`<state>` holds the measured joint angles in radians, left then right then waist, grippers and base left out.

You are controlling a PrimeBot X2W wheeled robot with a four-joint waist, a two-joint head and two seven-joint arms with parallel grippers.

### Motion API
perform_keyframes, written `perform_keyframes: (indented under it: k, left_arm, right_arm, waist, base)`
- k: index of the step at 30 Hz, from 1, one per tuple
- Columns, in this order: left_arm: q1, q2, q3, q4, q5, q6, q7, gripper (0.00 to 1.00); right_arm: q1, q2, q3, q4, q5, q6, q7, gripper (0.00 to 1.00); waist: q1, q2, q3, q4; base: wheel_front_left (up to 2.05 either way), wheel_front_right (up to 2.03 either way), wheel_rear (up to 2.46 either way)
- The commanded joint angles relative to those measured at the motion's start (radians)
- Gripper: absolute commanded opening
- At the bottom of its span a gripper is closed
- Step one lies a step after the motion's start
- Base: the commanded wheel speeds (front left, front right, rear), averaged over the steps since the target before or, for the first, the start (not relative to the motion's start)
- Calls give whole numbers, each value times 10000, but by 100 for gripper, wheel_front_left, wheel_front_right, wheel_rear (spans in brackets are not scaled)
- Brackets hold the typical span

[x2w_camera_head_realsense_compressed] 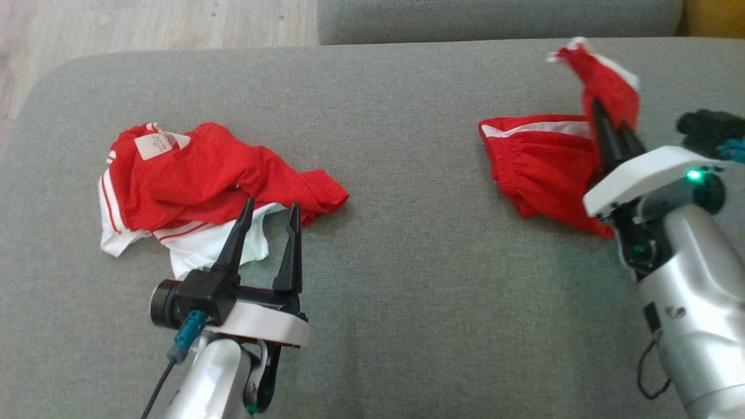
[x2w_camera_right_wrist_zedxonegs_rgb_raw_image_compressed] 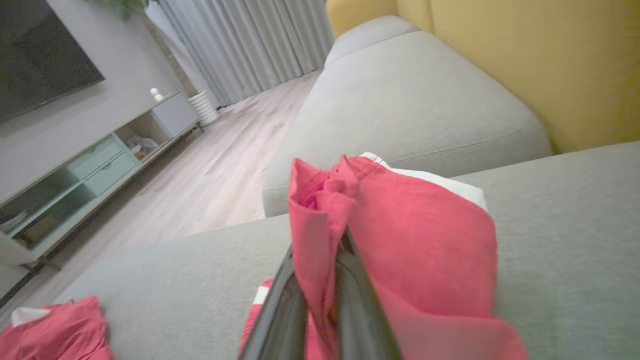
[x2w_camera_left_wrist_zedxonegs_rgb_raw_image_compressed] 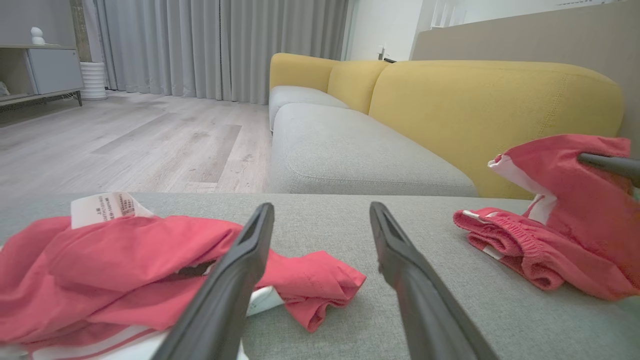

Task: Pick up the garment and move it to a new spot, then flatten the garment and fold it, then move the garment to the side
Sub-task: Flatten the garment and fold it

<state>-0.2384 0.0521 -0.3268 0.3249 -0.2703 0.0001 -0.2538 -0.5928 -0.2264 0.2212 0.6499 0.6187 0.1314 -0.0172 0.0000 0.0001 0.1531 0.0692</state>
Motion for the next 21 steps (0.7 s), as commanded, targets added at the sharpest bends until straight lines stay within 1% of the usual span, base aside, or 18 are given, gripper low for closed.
perform_keyframes:
  k: [1, 6, 13, 14, 15, 16, 19, 21]
  left_arm:
    - [-128, 48, 276, -292, -17, 27, -80, 100]
    - [-88, 57, 223, -226, -42, 28, -80, 100]
    - [-47, 103, 226, -220, -92, 89, -80, 100]
    - [-40, 110, 228, -216, -97, 100, -80, 100]
    - [-32, 116, 227, -208, -102, 111, -80, 100]
    - [-28, 120, 220, -197, -108, 118, -80, 100]
    - [-68, 139, 239, -239, -135, 142, -80, 100]
    - [-132, 145, 341, -489, -115, 187, -80, 100]
  right_arm:
    - [-77, -50, 348, -447, 130, -7, -46, 0]
    - [69, -233, 1567, -532, 591, -7, -66, 0]
    - [80, -591, 3260, 110, 783, -7, 171, 0]
    - [68, -662, 3481, 288, 742, -7, 276, 2]
    - [49, -720, 3673, 447, 700, -7, 327, 89]
    - [29, -741, 3842, 524, 738, -7, 347, 100]
    - [-122, -882, 4047, 513, 997, -7, 138, 100]
    - [-300, -1052, 3885, 458, 1128, -7, -257, 100]
  waist:
    - [0, -1, -16, 30]
    - [0, -1, -75, 203]
    - [0, -1, -70, 328]
    - [0, -1, -76, 316]
    - [0, -1, -88, 299]
    - [0, -1, -100, 277]
    - [0, -1, -136, 73]
    - [0, -1, -159, -116]
  base:
    - [0, 0, 0]
    - [0, 0, 0]
    - [0, 0, 0]
    - [0, 0, 0]
    - [0, 0, 0]
    - [0, 0, 0]
    - [0, 0, 0]
    - [0, 0, 0]
